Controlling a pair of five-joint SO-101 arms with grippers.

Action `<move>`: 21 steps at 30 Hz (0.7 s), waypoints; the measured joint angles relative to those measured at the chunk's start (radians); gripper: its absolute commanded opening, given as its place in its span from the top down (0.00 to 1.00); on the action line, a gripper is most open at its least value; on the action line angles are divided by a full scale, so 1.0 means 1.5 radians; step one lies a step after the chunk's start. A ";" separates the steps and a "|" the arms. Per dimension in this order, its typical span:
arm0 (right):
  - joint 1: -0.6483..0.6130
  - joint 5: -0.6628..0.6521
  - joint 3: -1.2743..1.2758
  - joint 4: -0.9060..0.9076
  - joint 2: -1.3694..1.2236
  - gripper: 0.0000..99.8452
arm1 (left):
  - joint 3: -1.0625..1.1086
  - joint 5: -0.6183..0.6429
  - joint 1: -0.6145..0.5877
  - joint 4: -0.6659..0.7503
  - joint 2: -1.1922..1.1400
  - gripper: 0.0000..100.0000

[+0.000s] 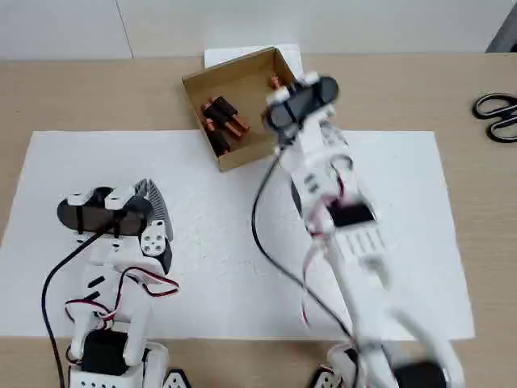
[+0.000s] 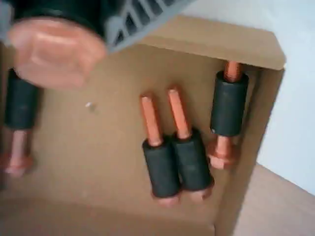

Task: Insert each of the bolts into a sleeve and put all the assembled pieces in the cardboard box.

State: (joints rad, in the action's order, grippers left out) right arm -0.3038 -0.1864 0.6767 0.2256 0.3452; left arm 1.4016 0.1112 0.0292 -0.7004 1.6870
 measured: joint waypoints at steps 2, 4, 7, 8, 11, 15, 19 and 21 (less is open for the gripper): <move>0.000 0.003 -0.073 0.000 -0.094 0.99 | 0.000 0.000 0.000 0.004 0.000 0.99; -0.001 0.005 -0.146 0.000 -0.176 0.99 | 0.004 0.000 0.000 0.004 0.000 0.99; -0.001 0.005 -0.260 0.025 -0.267 0.99 | 0.004 0.000 0.000 0.005 0.000 0.99; -0.003 0.005 -0.300 0.040 -0.294 0.99 | 0.004 0.000 0.000 0.005 0.000 0.99; -0.010 -0.028 -0.415 0.076 -0.372 0.99 | 0.004 0.000 0.000 0.005 0.000 0.99; -0.009 -0.080 -0.564 0.119 -0.484 0.99 | 0.004 0.000 0.000 0.005 0.000 0.99; -0.008 -0.092 -0.704 0.157 -0.595 0.99 | 0.004 0.000 0.000 0.005 0.000 0.99; -0.009 -0.093 -0.772 0.163 -0.652 0.99 | 0.004 0.000 0.000 0.005 0.000 0.99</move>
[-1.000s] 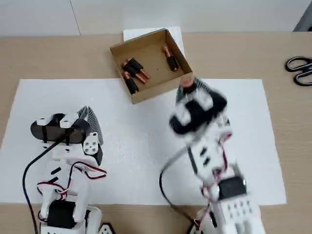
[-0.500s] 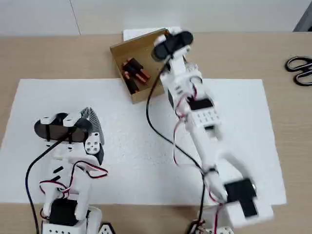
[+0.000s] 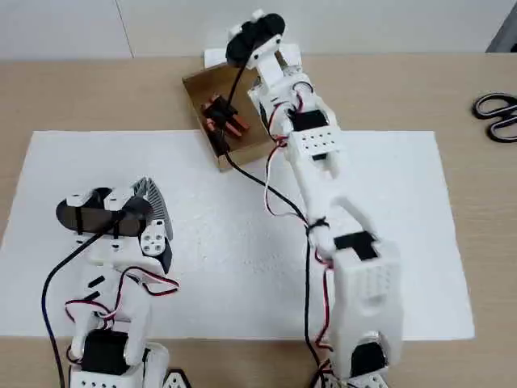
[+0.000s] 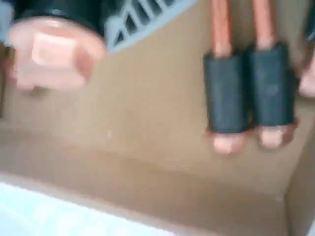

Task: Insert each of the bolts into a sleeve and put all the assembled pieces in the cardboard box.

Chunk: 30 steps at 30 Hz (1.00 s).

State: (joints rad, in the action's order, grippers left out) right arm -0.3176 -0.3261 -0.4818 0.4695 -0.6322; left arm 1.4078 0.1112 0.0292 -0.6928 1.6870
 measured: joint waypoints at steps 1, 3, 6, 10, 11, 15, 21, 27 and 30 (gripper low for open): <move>0.000 0.000 -0.034 0.000 -0.028 0.99 | 0.000 0.000 0.000 0.000 0.000 0.99; -0.001 0.000 -0.093 0.000 -0.080 0.99 | 0.000 0.000 0.000 0.000 0.000 0.99; -0.001 0.000 -0.166 0.000 -0.148 0.99 | 0.000 0.000 0.000 0.000 0.000 0.99; -0.008 0.000 -0.232 0.001 -0.225 0.99 | 0.000 0.000 0.000 0.000 0.000 0.99; -0.009 0.000 -0.242 0.001 -0.241 0.99 | 0.000 0.000 0.000 0.000 0.000 0.99; -0.007 0.000 -0.275 0.001 -0.303 0.92 | 0.000 0.000 0.000 0.000 0.000 0.99; -0.008 -0.001 -0.339 0.001 -0.351 0.84 | 0.000 0.000 0.000 0.000 0.000 0.99; -0.008 -0.001 -0.374 0.001 -0.352 0.84 | 0.000 0.000 0.000 0.000 0.000 0.99; -0.008 -0.001 -0.400 0.001 -0.352 0.84 | 0.000 0.000 0.000 0.000 0.000 0.99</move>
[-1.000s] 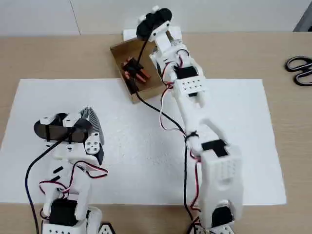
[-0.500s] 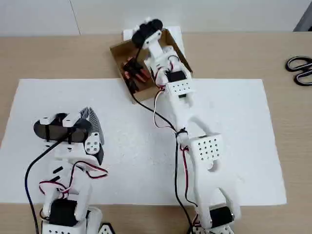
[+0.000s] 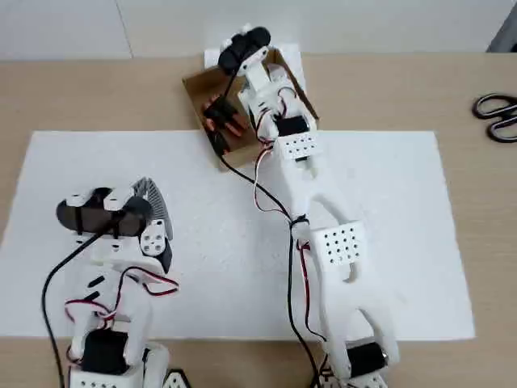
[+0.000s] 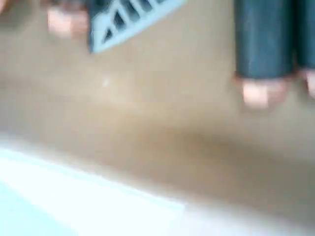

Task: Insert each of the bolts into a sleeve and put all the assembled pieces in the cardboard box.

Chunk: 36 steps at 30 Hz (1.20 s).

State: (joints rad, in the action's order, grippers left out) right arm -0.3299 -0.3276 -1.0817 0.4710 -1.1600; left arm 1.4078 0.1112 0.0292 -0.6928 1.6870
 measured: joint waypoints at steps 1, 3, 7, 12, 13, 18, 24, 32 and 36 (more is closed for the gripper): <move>0.000 0.000 -0.012 0.001 0.000 0.84 | 0.000 0.000 0.000 0.000 0.000 0.99; 0.000 0.000 -0.052 0.029 0.000 0.84 | 0.000 0.000 0.000 0.000 0.000 0.99; -0.015 0.000 -0.213 0.193 0.025 0.84 | 0.000 0.000 0.000 0.000 0.000 0.99; -0.072 0.000 -0.365 0.454 0.138 0.84 | 0.000 0.000 0.000 0.000 0.000 0.99; -0.078 0.000 -0.369 0.494 0.163 0.84 | 0.000 0.000 0.000 0.000 0.000 0.99; -0.135 0.000 -0.372 0.679 0.324 0.84 | 0.000 0.000 0.000 0.000 0.000 0.99; -0.159 0.000 -0.383 0.801 0.500 0.84 | 0.000 0.000 0.000 0.000 0.000 0.99; -0.138 0.000 -0.338 0.813 0.720 0.84 | 0.000 0.000 0.000 0.000 0.000 0.99; -0.083 0.000 -0.237 0.815 0.872 0.84 | 0.000 0.000 0.000 0.000 0.000 0.99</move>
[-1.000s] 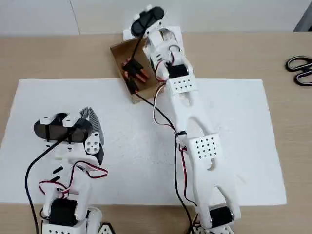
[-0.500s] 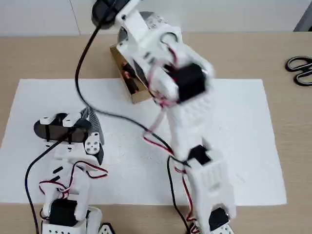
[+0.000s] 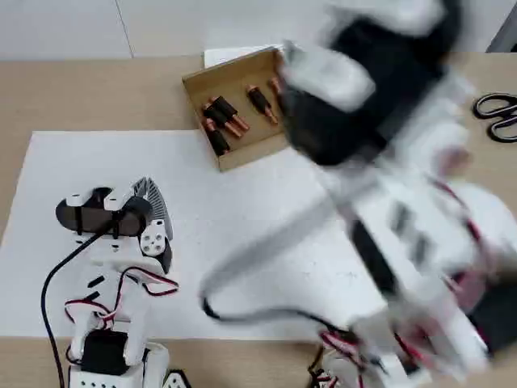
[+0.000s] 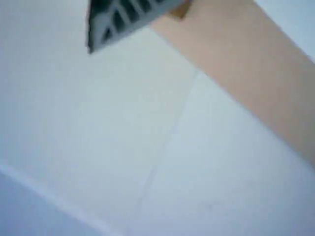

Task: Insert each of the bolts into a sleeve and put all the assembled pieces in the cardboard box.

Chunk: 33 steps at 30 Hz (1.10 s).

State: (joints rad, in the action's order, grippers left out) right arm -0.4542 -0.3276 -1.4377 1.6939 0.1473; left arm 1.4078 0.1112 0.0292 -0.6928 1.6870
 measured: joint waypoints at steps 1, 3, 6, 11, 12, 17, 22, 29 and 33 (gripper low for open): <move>0.019 0.000 0.035 0.000 0.045 0.84 | 0.000 0.000 0.000 0.000 0.000 0.99; 0.070 0.000 0.125 0.000 0.152 0.84 | 0.005 0.000 0.000 0.000 0.000 0.99; 0.131 0.013 0.305 0.000 0.316 0.84 | 0.026 0.000 0.000 0.001 0.000 0.99; 0.151 0.103 0.741 -0.050 0.549 0.84 | 0.045 0.000 0.000 0.001 0.000 0.99; 0.153 0.113 0.834 -0.084 0.594 0.84 | 0.050 -0.001 0.000 0.001 0.000 0.99; 0.151 0.127 1.309 -0.314 0.838 0.84 | 0.072 0.000 0.000 0.001 0.000 0.99; 0.153 0.128 1.705 -0.518 1.080 0.84 | 0.076 0.000 0.001 0.001 0.000 0.99; 0.119 0.162 1.874 -0.650 1.107 0.84 | 0.137 0.000 0.049 0.001 0.000 0.99; 0.109 0.154 1.967 -0.651 1.105 0.84 | 0.170 -0.001 0.066 0.001 0.000 0.99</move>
State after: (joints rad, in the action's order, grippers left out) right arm -0.2900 -0.0959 1.5129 0.7181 1.8044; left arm 1.6625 0.1097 0.1289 -0.6912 1.6870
